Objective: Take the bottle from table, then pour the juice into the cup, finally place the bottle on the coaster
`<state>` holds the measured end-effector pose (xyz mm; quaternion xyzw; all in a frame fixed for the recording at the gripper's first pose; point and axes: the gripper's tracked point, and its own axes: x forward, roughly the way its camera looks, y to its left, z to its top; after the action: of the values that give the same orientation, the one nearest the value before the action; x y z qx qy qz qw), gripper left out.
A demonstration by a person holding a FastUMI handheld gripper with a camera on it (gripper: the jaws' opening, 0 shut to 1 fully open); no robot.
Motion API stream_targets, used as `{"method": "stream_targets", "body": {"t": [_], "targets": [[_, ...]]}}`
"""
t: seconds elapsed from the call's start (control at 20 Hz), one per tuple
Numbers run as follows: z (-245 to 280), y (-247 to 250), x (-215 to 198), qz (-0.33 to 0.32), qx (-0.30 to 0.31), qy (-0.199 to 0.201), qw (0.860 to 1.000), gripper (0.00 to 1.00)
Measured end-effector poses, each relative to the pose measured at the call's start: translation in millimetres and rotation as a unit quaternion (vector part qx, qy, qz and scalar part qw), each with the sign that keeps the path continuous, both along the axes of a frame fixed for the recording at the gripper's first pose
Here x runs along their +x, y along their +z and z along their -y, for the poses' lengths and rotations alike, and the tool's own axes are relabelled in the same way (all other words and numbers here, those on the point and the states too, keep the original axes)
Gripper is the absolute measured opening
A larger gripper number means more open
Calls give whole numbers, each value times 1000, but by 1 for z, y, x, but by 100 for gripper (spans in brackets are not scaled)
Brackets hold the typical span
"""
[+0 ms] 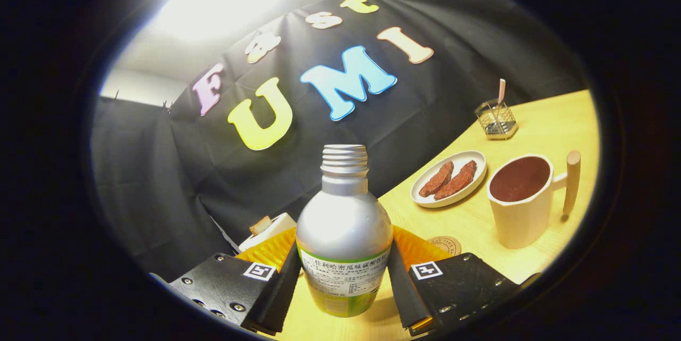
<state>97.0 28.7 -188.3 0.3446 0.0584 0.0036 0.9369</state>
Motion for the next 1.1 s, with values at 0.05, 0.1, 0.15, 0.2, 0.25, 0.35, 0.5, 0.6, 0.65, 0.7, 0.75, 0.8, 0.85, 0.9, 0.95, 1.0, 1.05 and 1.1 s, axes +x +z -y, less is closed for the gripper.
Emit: {"method": "stream_targets", "body": {"t": [0.05,0.1,0.15,0.2,0.25,0.35,0.5,0.6,0.65,0.7,0.75,0.8,0.85,0.9,0.95,1.0,1.05,1.1], "targets": [[2,-2,0,-2,13,-2,1000,77],[5,-3,0,-2,26,-3,1000,78],[6,-3,0,-2,41,-3,999,78],[8,-2,1,0,59,-3,998,77],[11,-1,4,3,77,-4,997,77],[14,1,6,11,116,-4,993,77],[20,1,10,15,169,-13,985,77],[25,1,7,18,200,-22,979,77],[27,2,8,20,214,-26,976,77],[29,4,7,25,230,-29,972,77],[31,6,8,30,246,-31,968,77],[33,7,9,36,260,-32,964,77],[35,8,7,43,271,-34,961,77],[37,11,8,48,281,-34,958,77],[38,12,9,49,292,-38,955,77],[41,11,12,48,304,-43,951,77],[43,11,14,47,319,-47,945,77],[45,12,16,48,337,-51,939,77]]}}
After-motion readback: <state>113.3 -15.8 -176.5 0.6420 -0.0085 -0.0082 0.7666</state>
